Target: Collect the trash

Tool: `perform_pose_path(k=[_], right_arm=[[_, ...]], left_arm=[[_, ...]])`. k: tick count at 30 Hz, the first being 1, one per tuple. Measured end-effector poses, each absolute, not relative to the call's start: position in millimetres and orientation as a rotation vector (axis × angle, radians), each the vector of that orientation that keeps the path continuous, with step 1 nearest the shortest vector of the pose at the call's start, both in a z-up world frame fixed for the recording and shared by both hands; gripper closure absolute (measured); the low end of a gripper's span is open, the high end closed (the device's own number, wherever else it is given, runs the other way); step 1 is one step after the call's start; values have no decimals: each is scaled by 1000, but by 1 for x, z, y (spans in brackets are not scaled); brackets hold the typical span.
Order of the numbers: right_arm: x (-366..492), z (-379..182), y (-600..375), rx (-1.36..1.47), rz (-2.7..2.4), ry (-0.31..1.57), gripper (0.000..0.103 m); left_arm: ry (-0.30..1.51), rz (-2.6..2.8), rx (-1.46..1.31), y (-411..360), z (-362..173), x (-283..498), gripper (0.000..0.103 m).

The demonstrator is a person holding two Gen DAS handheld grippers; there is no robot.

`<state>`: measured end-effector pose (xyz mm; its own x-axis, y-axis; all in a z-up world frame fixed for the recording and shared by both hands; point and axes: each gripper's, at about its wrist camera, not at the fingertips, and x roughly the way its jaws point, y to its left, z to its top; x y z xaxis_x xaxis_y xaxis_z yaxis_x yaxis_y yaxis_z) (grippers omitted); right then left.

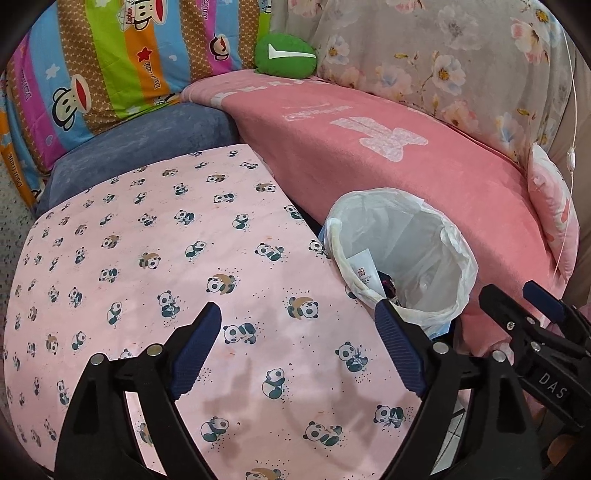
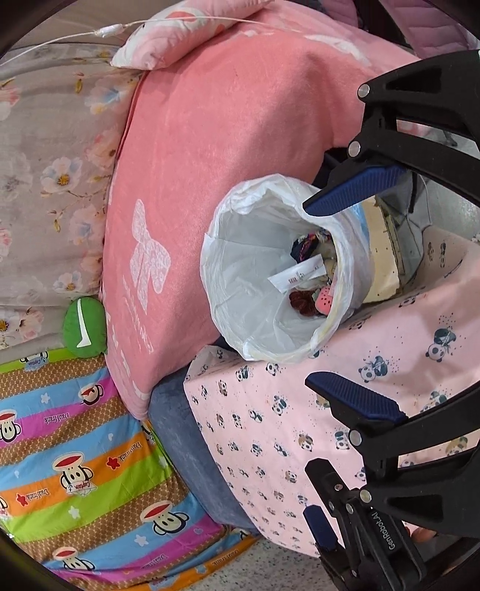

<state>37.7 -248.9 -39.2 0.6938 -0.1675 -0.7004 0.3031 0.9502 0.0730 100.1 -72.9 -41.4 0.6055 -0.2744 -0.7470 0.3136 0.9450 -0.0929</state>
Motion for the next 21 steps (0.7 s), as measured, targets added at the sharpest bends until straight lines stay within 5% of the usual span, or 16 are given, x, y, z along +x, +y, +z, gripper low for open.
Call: perform_pose_path(k=[21], right_arm=[[27,-44,-252,150,-309,798,7]], left_arm=[[856,-287,109,-78,-51,91,14]])
